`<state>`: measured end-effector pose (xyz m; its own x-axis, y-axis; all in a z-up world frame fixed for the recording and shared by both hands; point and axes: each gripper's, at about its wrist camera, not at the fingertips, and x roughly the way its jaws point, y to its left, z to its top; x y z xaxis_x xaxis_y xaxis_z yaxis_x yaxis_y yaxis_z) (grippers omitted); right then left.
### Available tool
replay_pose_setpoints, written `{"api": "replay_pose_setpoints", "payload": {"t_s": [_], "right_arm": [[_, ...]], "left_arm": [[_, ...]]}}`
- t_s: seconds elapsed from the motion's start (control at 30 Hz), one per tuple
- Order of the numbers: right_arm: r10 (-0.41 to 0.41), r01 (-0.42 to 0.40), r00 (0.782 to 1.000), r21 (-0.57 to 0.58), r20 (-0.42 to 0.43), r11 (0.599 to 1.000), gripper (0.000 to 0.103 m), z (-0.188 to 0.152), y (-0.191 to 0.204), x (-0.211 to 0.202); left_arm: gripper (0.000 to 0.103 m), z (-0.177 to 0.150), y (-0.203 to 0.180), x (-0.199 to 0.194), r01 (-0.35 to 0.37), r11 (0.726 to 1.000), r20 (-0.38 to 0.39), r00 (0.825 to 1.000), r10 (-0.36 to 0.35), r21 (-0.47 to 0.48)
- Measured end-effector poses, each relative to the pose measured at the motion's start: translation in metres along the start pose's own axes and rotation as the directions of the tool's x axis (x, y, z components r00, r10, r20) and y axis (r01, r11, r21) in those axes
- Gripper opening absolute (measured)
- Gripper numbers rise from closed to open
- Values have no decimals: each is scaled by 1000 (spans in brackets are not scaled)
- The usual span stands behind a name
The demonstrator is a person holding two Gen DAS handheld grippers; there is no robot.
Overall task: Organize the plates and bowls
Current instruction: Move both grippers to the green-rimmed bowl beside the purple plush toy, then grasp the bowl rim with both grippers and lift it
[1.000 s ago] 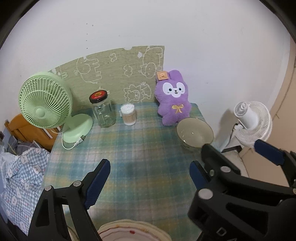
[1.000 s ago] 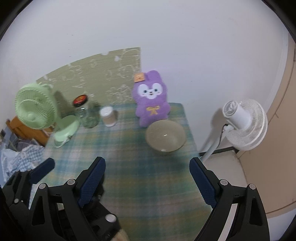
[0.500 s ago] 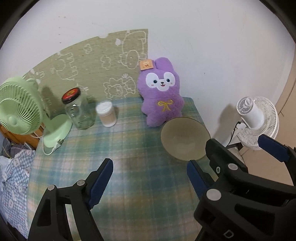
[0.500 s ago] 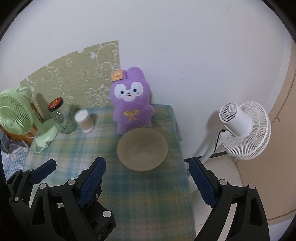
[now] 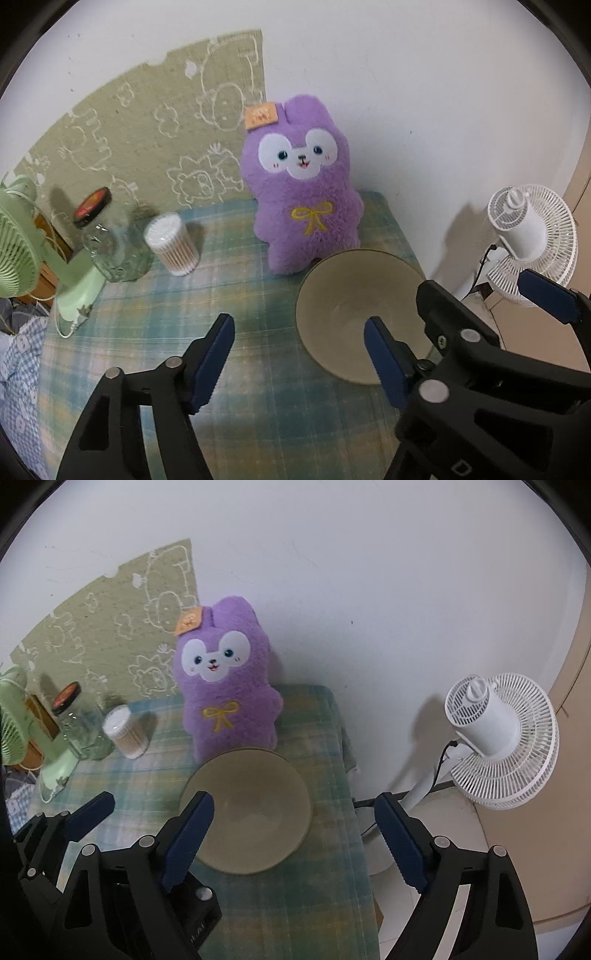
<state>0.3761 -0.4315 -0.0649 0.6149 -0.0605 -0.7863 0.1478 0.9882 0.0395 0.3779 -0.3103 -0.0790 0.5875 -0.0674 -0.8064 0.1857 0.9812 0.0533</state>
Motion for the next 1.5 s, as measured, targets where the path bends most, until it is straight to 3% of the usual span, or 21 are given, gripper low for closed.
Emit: {"api": "replay_pose_setpoints", "payload": {"t_s": [0.23,0.3,0.5,0.73,1.03,1.5], "right_arm": [[15,-14,998,12,-55,1000,80,-4,-6,34],[16,-15,998,18,-68,1000,79,-6,-8,41],[23,-19,995,41,-101,999,70,-9,-13,59],[45,-35,989,73,-138,997,47,-9,-19,78],[49,-36,986,79,-161,996,21,-5,-14,92],[23,-7,982,87,-186,996,20,-13,-13,83]], "left_arm": [[59,0,-4,36,-22,1000,-53,998,22,2],[50,0,-4,45,-29,1000,-64,998,29,0],[35,0,-3,66,-53,999,-91,994,53,-4],[15,1,-3,80,-31,1000,-108,994,31,2],[17,3,-5,84,-35,999,-98,994,37,20],[16,-3,-6,74,-29,999,-125,992,32,23]]}}
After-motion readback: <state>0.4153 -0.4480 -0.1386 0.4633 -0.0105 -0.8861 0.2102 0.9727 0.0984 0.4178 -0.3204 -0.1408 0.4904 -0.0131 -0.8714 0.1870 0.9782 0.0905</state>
